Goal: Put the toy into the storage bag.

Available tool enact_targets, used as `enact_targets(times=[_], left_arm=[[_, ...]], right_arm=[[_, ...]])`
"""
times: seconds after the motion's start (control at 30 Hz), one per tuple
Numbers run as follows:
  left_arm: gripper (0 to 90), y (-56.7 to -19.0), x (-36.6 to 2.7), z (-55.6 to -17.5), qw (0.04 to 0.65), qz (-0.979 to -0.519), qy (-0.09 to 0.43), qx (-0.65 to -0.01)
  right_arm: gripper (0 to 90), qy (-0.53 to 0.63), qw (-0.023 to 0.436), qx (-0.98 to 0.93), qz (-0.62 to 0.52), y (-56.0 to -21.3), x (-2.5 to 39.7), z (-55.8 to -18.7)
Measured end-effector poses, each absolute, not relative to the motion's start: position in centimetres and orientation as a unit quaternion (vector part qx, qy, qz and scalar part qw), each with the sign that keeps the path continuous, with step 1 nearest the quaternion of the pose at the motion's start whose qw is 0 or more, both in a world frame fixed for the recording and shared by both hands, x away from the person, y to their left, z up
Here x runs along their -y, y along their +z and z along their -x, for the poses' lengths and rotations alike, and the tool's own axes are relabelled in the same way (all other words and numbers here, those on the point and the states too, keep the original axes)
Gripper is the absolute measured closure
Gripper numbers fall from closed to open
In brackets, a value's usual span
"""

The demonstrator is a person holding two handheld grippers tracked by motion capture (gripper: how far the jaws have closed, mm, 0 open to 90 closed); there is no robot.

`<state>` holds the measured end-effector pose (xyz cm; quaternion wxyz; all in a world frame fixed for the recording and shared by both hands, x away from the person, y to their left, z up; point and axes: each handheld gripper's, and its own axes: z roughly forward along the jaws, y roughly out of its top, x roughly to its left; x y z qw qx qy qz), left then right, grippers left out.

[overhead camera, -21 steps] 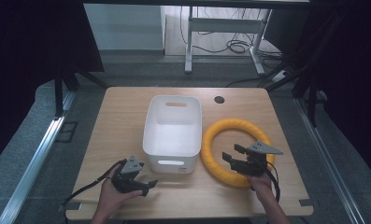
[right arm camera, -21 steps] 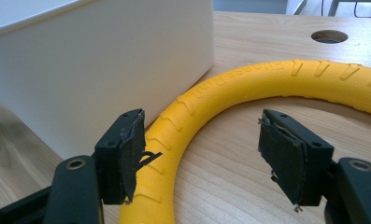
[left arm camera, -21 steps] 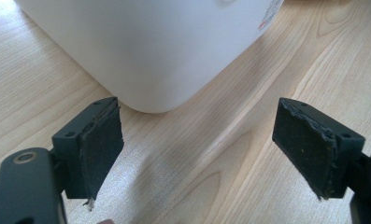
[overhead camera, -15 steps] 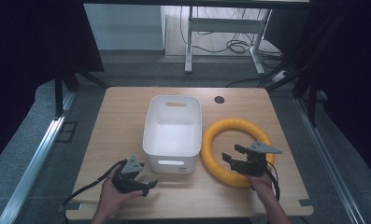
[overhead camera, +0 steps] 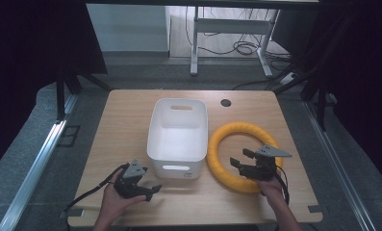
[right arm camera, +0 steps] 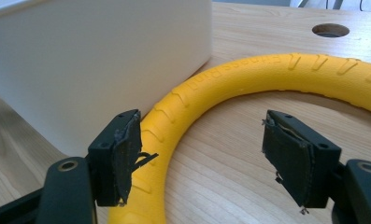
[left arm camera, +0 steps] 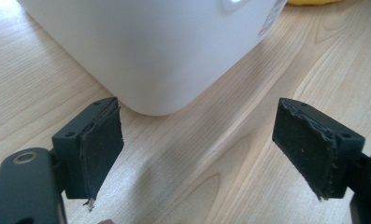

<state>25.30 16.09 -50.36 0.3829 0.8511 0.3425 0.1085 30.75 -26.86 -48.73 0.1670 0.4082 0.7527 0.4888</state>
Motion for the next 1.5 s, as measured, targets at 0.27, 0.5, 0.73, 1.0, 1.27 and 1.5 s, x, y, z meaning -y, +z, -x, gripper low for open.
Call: enact_targets(times=[0.27,0.5,0.73,1.0,1.27,1.5], left_arm=[[16.3,-50.6,-15.8,-24.9,0.378,-0.857,0.103,-0.336],[16.3,-50.5,-15.9,-25.2,0.378,-0.855,0.102,-0.341],[16.3,-50.4,-15.9,-25.2,0.380,-0.853,0.099,-0.344],[16.3,-50.2,-16.1,-25.1,0.385,-0.851,0.101,-0.343],[16.3,-50.3,-15.9,-25.2,0.382,-0.853,0.099,-0.342],[16.3,-50.2,-16.0,-25.1,0.384,-0.851,0.102,-0.343]], right_arm=[[31.2,0.479,0.159,-0.771,-0.389,-47.6,26.5,-30.6],[31.9,0.466,0.138,-0.788,-0.378,-46.4,26.7,-31.4],[31.8,0.408,0.111,-0.837,-0.346,-45.0,25.4,-32.5],[31.4,0.344,0.078,-0.880,-0.317,-44.5,23.2,-33.4],[33.7,0.282,0.045,-0.913,-0.291,-45.2,21.2,-34.3],[33.5,0.231,0.033,-0.932,-0.278,-46.1,19.8,-34.5]])
